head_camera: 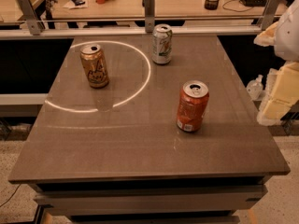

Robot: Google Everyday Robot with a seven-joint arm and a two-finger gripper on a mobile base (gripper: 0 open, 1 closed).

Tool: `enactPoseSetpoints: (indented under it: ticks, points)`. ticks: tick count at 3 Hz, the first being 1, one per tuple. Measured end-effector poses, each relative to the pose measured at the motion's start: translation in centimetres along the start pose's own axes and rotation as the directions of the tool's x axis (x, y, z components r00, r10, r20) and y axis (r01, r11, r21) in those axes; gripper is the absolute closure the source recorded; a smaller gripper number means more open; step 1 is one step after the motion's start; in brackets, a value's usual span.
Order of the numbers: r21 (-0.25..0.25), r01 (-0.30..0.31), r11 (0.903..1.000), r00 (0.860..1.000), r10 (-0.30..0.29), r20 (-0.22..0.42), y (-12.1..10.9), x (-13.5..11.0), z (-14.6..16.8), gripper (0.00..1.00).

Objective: Knock coke can over

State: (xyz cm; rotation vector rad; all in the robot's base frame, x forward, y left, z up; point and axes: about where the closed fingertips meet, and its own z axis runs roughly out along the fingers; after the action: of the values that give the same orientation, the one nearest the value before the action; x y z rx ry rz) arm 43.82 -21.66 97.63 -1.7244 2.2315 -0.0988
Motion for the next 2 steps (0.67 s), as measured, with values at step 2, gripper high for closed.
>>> enactPoseSetpoints:
  ticks: [2]
  points:
    - [0.009,-0.027,0.9996,0.999,0.027,0.03,-0.04,0.08,-0.21,0.0]
